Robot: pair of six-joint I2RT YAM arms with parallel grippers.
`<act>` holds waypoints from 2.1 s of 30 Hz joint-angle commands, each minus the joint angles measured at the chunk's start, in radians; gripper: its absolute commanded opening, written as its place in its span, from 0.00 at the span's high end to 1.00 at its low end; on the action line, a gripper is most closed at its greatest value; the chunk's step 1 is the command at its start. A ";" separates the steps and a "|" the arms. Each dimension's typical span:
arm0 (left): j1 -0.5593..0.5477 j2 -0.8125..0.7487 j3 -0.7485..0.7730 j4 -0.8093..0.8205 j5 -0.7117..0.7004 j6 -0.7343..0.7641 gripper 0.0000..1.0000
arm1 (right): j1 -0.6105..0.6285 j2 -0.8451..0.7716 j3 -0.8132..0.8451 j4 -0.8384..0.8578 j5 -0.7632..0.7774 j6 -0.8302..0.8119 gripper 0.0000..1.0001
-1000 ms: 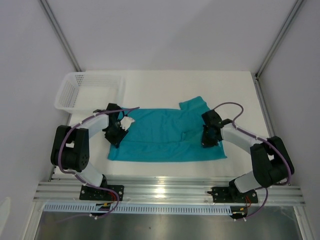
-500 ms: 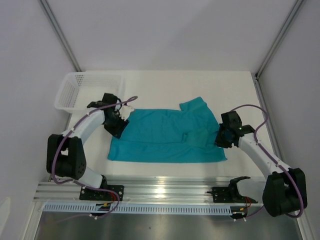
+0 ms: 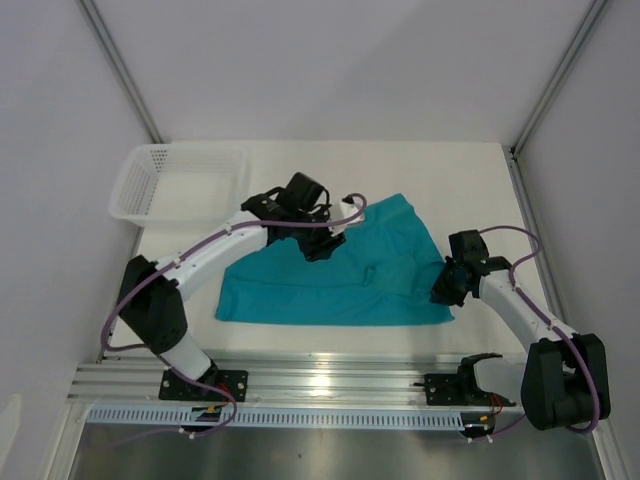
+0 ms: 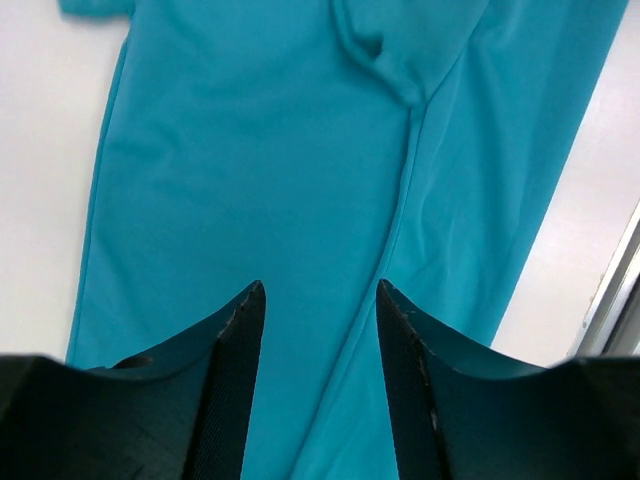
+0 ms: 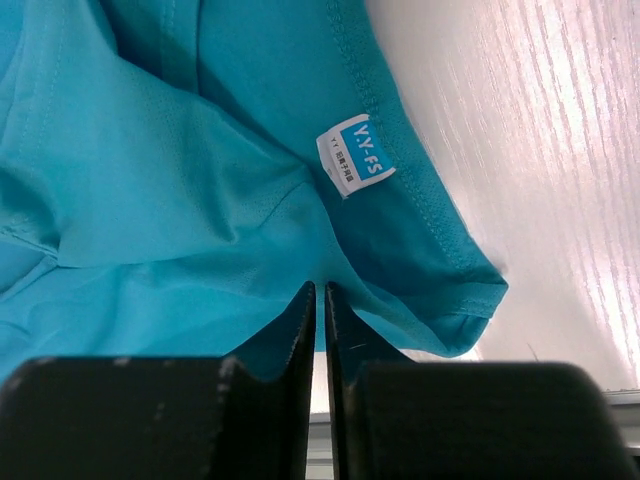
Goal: Roll the t-shirts
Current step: Fold the tshirt
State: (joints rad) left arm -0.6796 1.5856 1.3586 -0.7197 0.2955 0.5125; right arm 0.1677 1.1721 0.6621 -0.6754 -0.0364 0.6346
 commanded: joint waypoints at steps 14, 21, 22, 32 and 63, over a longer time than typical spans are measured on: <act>-0.135 0.480 0.519 -0.053 0.133 0.021 0.42 | -0.011 -0.155 -0.021 -0.116 0.119 0.180 0.73; -0.176 0.692 0.682 -0.187 -0.005 -0.155 0.40 | -0.014 -0.253 -0.041 -0.180 0.127 0.208 0.64; -0.176 0.700 0.679 -0.182 -0.031 -0.175 0.40 | -0.014 -0.249 -0.038 -0.184 0.119 0.200 0.63; -0.170 0.645 0.522 -0.109 0.002 -0.172 0.42 | -0.013 -0.144 -0.071 -0.155 0.139 0.241 0.62; -0.158 0.469 0.499 -0.098 -0.137 -0.121 0.50 | -0.030 -0.215 0.138 -0.279 0.265 0.198 0.64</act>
State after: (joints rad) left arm -0.8455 2.2208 1.8217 -0.8280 0.2352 0.3660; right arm 0.1402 0.9794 0.7155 -0.8997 0.1764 0.8841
